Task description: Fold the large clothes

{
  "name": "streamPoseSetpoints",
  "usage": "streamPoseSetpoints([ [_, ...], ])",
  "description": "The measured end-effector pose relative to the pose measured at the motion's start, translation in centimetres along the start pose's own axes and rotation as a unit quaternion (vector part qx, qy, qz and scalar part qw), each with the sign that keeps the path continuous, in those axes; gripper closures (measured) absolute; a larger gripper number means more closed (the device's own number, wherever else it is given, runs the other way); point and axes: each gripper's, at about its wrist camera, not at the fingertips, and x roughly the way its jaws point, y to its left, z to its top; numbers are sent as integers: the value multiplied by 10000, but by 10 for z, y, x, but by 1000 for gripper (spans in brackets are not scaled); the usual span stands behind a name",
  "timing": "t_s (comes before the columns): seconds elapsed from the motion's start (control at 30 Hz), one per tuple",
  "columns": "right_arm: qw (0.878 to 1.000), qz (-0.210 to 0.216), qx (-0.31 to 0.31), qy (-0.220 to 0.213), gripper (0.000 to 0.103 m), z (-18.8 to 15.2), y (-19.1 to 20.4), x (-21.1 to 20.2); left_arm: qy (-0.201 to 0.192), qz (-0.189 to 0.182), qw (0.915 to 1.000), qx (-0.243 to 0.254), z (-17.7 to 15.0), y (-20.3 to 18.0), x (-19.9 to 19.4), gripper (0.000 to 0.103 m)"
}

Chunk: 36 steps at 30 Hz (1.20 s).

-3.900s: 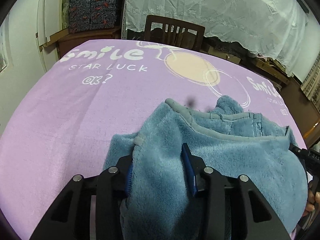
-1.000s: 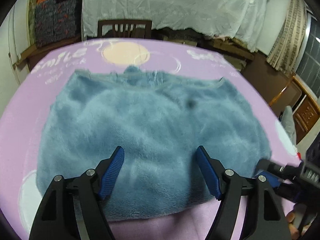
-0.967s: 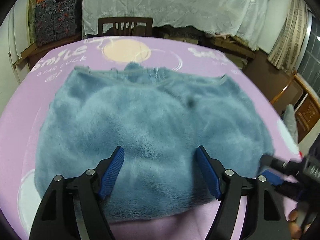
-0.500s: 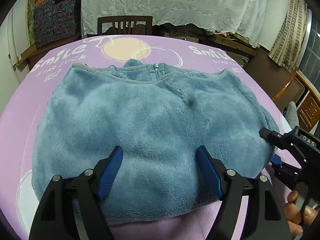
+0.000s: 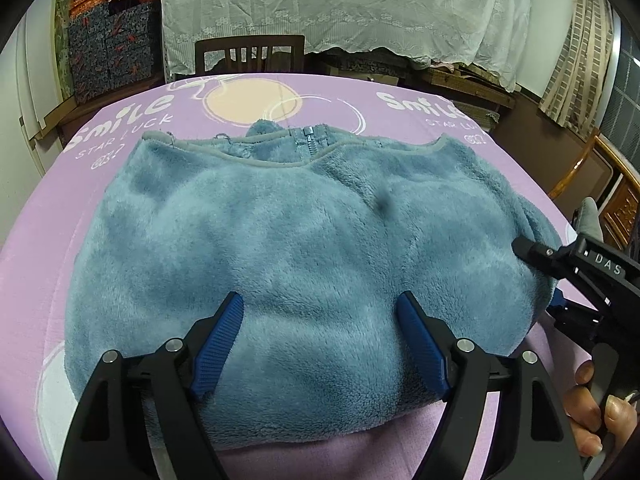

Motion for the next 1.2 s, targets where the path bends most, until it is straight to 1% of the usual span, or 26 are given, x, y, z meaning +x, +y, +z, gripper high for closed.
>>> streamPoseSetpoints([
  [0.03, 10000, 29, 17, 19, 59, 0, -2, 0, 3, -13, 10000, -13, 0, 0, 0, 24],
  [0.1, 9999, 109, 72, 28, 64, -1, -3, -1, 2, -51, 9999, -105, 1, 3, -2, 31],
  [0.13, 9999, 132, 69, 7, 67, -1, -2, -2, 7, -69, 9998, -183, 2, 7, -4, 39],
  [0.17, 9998, 169, 38, -54, 70, -2, 0, -5, 24, -164, 9992, -363, 4, 15, -7, 46],
  [0.2, 9998, 189, -6, -94, 70, -2, 2, -8, 31, -270, 9985, -479, 5, 21, -9, 50],
  [0.23, 9997, 196, -90, -151, 71, -2, 6, -10, 29, -373, 9974, -618, 7, 27, -12, 58],
  [0.27, 9993, 182, -226, -224, 71, -3, 11, -13, 35, -452, 9961, -755, 8, 34, -14, 63],
  [0.3, 9989, 169, -335, -273, 71, -3, 15, -15, 43, -487, 9954, -819, 10, 39, -15, 63],
  [0.33, 9986, 164, -414, -298, 70, -4, 17, -15, 47, -506, 9950, -863, 11, 43, -16, 63],
  [0.37, 9984, 142, -460, -294, 67, -4, 19, -15, 78, -523, 9945, -908, 11, 47, -15, 63],
  [0.43, 9991, 139, -349, -177, 64, -3, 15, -10, 128, -530, 9942, -926, 10, 46, -12, 63],
  [0.5, 9997, 202, -145, -13, 65, -1, 7, -5, 146, -399, 9959, -793, 10, 41, -10, 63],
  [0.57, 9995, 290, -84, -12, 70, 0, 5, -6, 152, -320, 9968, -715, 11, 38, -10, 63],
  [0.63, 9993, 271, -248, -111, 73, -1, 11, -10, 196, -442, 9954, -825, 12, 43, -12, 63],
  [0.67, 9988, 254, -367, -189, 74, -2, 17, -13, 250, -629, 9931, -956, 14, 50, -14, 63],
  [0.73, 9975, 233, -597, -307, 76, -4, 28, -18, 278, -836, 9896, -1139, 16, 61, -16, 63],
  [0.8, 9952, 189, -857, -426, 76, -7, 43, -23, 194, -863, 9874, -1313, 20, 74, -24, 64],
  [0.87, 9915, 148, -1170, -553, 77, -11, 57, -29, 78, -824, 9866, -1408, 23, 84, -33, 62],
  [0.93, 9854, 117, -1552, -689, 78, -18, 76, -35, -67, -787, 9858, -1480, 27, 93, -43, 58],
  [1.03, 9751, 135, -2055, -827, 79, -32, 105, -41, -164, -924, 9831, -1572, 30, 101, -55, 51],
  [1.13, 9563, 167, -2753, -970, 79, -60, 134, -46, -237, -1187, 9804, -1558, 35, 100, -66, 43],
  [1.17, 9458, 169, -3084, -1007, 79, -74, 144, -47, -266, -1331, 9794, -1497, 36, 95, -72, 38],
  [1.2, 9387, 170, -3287, -1023, 79, -84, 148, -46, -287, -1447, 9786, -1436, 37, 90, -75, 36],
])
